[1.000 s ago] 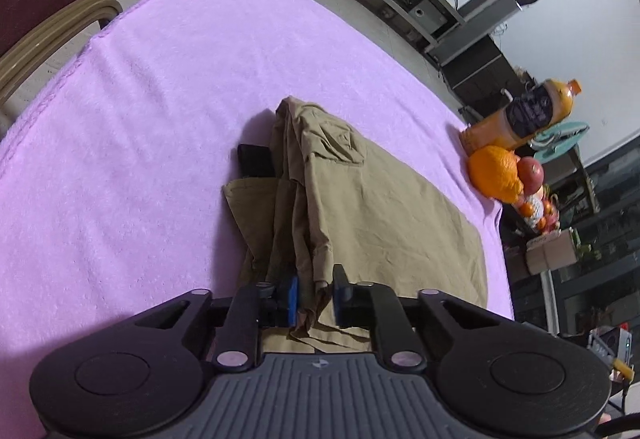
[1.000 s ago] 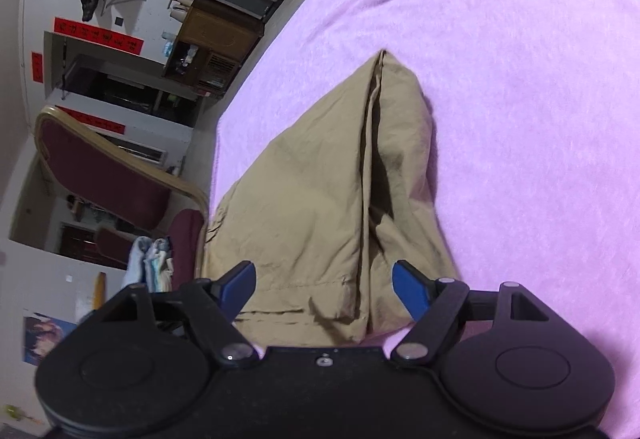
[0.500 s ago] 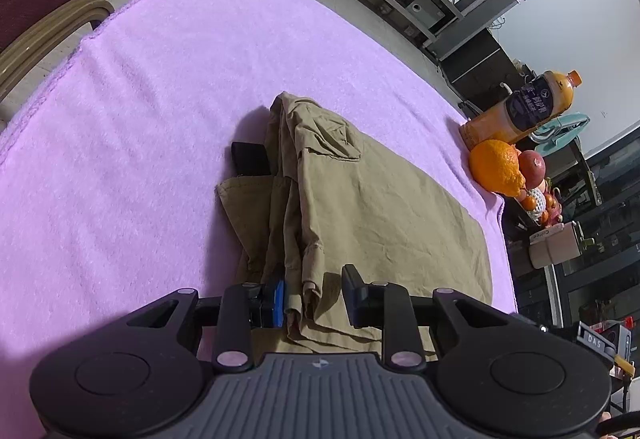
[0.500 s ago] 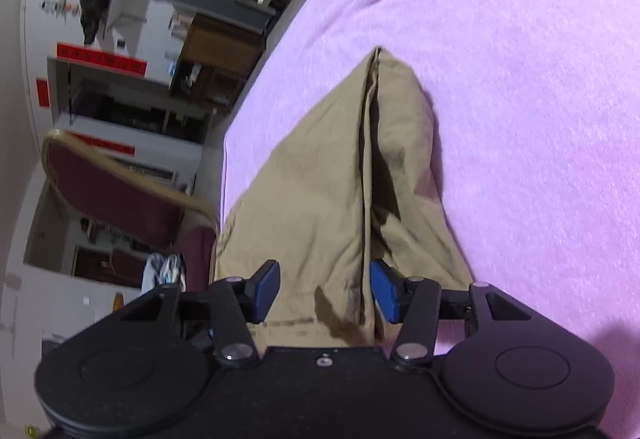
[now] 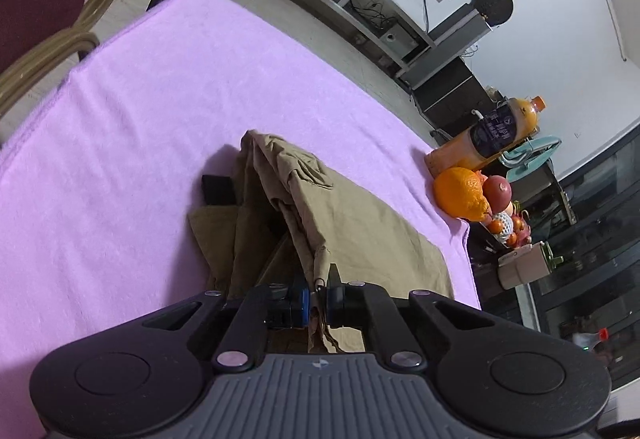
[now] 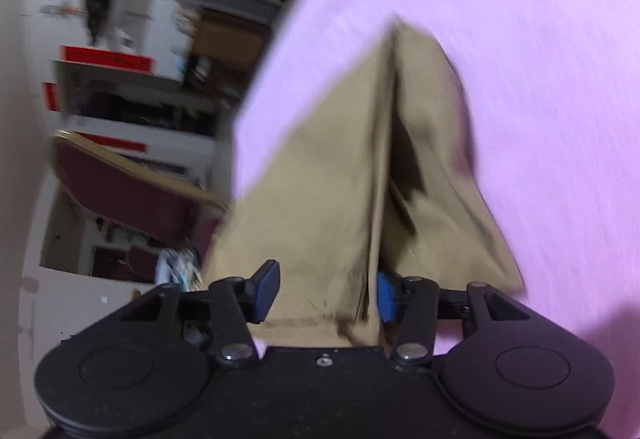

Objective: Fold clothes

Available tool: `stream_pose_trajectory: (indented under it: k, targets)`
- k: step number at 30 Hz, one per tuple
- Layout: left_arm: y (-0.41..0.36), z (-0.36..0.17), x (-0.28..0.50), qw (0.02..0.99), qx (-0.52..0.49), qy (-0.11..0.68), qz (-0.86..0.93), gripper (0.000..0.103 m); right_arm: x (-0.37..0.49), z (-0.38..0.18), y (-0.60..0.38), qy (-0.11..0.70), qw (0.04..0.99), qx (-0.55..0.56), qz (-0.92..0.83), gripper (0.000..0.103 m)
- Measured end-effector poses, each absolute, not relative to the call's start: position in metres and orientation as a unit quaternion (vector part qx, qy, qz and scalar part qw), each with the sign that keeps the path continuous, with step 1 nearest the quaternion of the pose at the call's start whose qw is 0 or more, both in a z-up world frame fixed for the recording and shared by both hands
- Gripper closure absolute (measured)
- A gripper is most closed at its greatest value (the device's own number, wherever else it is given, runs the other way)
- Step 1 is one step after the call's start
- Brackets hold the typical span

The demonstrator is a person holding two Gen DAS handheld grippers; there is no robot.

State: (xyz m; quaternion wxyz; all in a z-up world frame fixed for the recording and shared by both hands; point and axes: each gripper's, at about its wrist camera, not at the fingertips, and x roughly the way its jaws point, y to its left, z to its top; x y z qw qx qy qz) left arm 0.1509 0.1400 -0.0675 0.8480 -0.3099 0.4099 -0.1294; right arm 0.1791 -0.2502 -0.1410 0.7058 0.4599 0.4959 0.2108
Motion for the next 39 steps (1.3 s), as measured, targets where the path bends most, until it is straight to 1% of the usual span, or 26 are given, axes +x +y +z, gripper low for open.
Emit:
stream_pose_trajectory:
  k: [1, 2, 4, 7, 10, 11, 14, 17, 22, 24, 26, 29, 31, 32, 33, 36, 39]
  targets:
    - [0.141, -0.07, 0.152, 0.846, -0.312, 0.413, -0.126, 0.099, 0.178, -0.144, -0.249, 0.5, 0.708, 0.456, 0.203, 0.057]
    - [0.142, -0.071, 0.152, 0.844, -0.315, 0.416, -0.123, 0.099, 0.178, -0.143, -0.249, 0.498, 0.715, 0.451, 0.194, 0.061]
    - [0.142, -0.073, 0.151, 0.841, -0.32, 0.419, -0.121, 0.099, 0.176, -0.141, -0.249, 0.493, 0.73, 0.439, 0.18, 0.091]
    - [0.137, -0.072, 0.146, 0.837, -0.328, 0.421, -0.122, 0.098, 0.176, -0.115, -0.251, 0.456, 0.771, 0.408, 0.177, 0.093]
    - [0.121, -0.067, 0.133, 0.843, -0.315, 0.42, -0.12, 0.099, 0.167, -0.08, -0.25, 0.41, 0.819, 0.357, 0.184, 0.094]
    - [0.116, -0.068, 0.129, 0.844, -0.309, 0.421, -0.118, 0.099, 0.165, -0.074, -0.25, 0.405, 0.828, 0.341, 0.185, 0.094]
    - [0.101, -0.085, 0.125, 0.836, -0.3, 0.448, -0.103, 0.098, 0.168, -0.081, -0.247, 0.438, 0.834, 0.296, 0.158, 0.094]
    - [0.096, -0.101, 0.127, 0.833, -0.284, 0.467, -0.083, 0.094, 0.172, -0.099, -0.245, 0.479, 0.824, 0.271, 0.134, 0.094]
    - [0.108, -0.094, 0.125, 0.836, -0.278, 0.468, -0.068, 0.087, 0.17, -0.107, -0.24, 0.5, 0.819, 0.243, 0.14, 0.093]
    - [0.111, -0.079, 0.113, 0.857, -0.25, 0.447, -0.054, 0.086, 0.169, -0.105, -0.238, 0.499, 0.823, 0.232, 0.14, 0.092]
    - [0.111, -0.061, 0.097, 0.887, -0.211, 0.409, -0.036, 0.089, 0.169, -0.106, -0.239, 0.499, 0.824, 0.229, 0.138, 0.092]
    - [0.103, -0.044, 0.09, 0.913, -0.167, 0.369, -0.041, 0.086, 0.167, -0.106, -0.242, 0.502, 0.822, 0.231, 0.135, 0.092]
    - [0.088, -0.042, 0.096, 0.92, -0.135, 0.363, -0.062, 0.078, 0.168, -0.107, -0.241, 0.503, 0.823, 0.229, 0.133, 0.092]
    - [0.08, -0.041, 0.099, 0.923, -0.118, 0.36, -0.072, 0.076, 0.167, -0.107, -0.24, 0.503, 0.823, 0.226, 0.133, 0.092]
    - [0.074, -0.046, 0.103, 0.922, -0.099, 0.367, -0.075, 0.072, 0.167, -0.107, -0.24, 0.502, 0.824, 0.225, 0.133, 0.091]
    - [0.06, -0.072, 0.114, 0.912, -0.037, 0.404, -0.065, 0.073, 0.166, -0.106, -0.241, 0.502, 0.825, 0.224, 0.132, 0.089]
    - [0.047, -0.094, 0.121, 0.901, 0.021, 0.43, -0.057, 0.071, 0.165, -0.105, -0.242, 0.503, 0.826, 0.221, 0.131, 0.086]
